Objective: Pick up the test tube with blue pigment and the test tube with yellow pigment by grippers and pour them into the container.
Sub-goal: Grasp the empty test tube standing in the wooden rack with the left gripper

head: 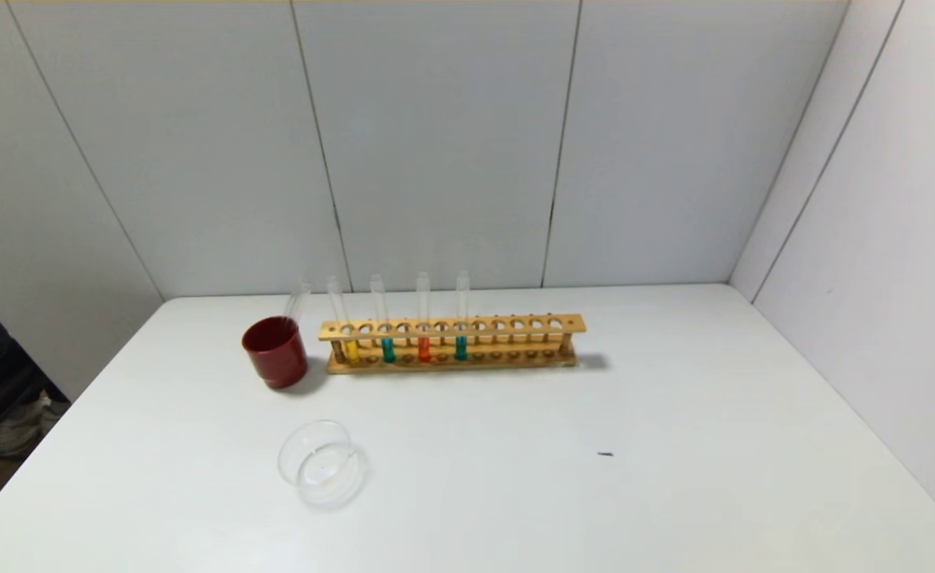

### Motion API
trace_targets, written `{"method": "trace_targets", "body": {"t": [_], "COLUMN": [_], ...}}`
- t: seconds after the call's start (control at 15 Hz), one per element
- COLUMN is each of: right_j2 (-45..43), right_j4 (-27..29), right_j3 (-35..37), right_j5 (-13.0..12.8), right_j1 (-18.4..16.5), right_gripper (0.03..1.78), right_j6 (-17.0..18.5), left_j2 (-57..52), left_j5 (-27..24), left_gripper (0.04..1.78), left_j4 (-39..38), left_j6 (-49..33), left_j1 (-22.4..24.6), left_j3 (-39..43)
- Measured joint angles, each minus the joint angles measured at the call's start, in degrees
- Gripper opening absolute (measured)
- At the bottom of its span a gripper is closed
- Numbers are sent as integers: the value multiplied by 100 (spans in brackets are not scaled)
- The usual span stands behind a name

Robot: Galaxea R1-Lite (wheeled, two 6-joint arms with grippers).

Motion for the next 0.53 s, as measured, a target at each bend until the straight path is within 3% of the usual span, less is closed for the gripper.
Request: {"method": "trace_targets", "body": {"t": [0.53], "right_j2": [0], "right_j4": [0], "right_j3": [0], "right_j5": [-2], "right_j1": [0], "right_gripper": [175], "right_j6": [-2], "left_j2": [0], "left_j5": [-133], "left_gripper": [175], "left_j4": [63], "left_j6": [330], "left_j1": [-10], "left_j3": [-46]}}
